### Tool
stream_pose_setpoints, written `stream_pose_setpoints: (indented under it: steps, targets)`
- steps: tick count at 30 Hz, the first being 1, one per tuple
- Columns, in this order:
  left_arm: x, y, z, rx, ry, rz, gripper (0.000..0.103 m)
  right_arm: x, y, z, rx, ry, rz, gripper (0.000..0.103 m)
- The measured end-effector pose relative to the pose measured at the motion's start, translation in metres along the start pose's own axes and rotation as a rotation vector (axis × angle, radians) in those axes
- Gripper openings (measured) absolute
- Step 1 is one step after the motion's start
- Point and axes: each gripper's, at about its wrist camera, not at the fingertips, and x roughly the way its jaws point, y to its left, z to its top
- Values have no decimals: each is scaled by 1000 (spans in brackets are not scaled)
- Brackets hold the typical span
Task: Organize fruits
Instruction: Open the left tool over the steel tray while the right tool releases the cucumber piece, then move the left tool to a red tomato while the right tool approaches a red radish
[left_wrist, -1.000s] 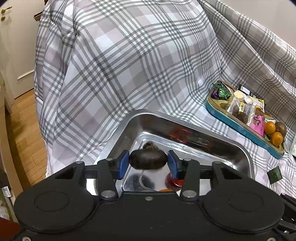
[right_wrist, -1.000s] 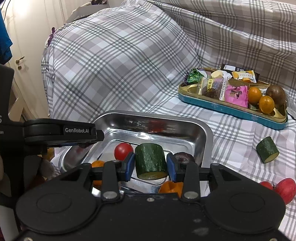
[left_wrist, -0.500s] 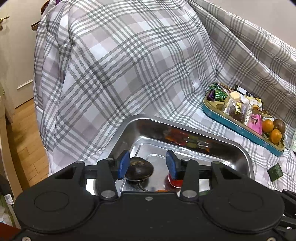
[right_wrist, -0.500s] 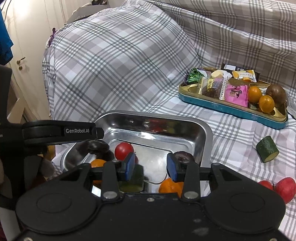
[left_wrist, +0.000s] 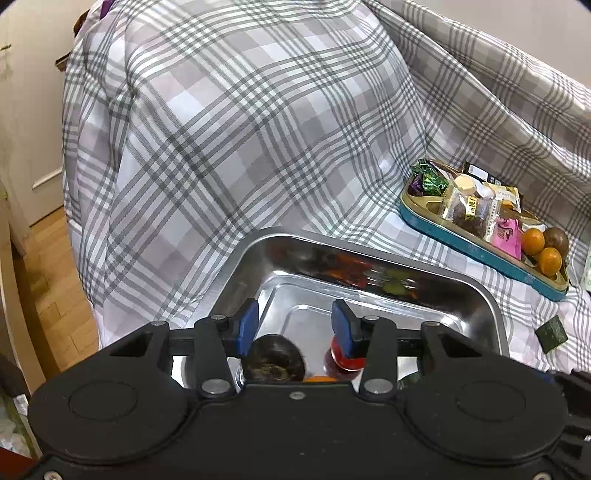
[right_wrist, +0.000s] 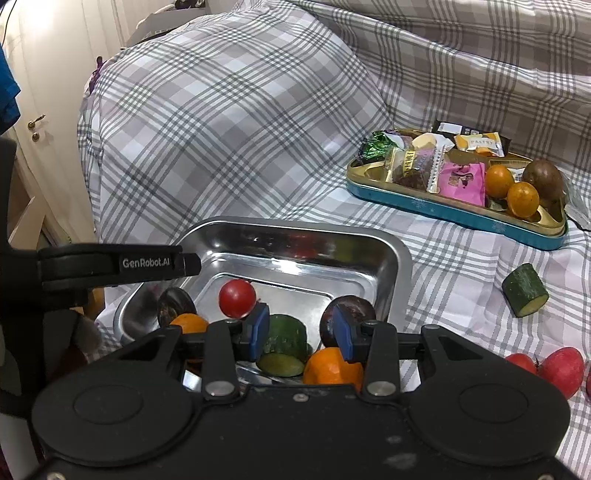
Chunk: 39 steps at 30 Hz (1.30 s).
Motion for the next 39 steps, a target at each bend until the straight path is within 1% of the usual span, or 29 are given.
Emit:
stream_pose_setpoints:
  steps: [5, 13, 22, 28, 32, 35, 37, 39]
  targets:
    - [-2, -5, -1, 37, -10, 5, 50, 0, -5, 3, 32, -8, -13, 41]
    - [-2, -9, -2, 69, -9, -4, 50, -3, -16, 9, 81, -25, -41, 41]
    - [-1, -13, -2, 103, -1, -10, 51, -5, -34, 11, 149, 16, -108, 41]
    - [-1, -16, -2, 125, 0, -1, 51, -16, -59, 11, 192, 51, -160, 41]
    - [0, -19, -3, 148, 8, 1, 51, -28, -82, 8, 219, 72, -203, 41]
    - [0, -22, -3, 164, 7, 3, 51, -37, -104, 4, 263, 78, -227, 41]
    - [-1, -26, -4, 188, 9, 6, 51, -45, -119, 2, 306, 75, -239, 41]
    - [-3, -34, -5, 237, 4, 11, 51, -52, -134, 0, 348, 67, -255, 41]
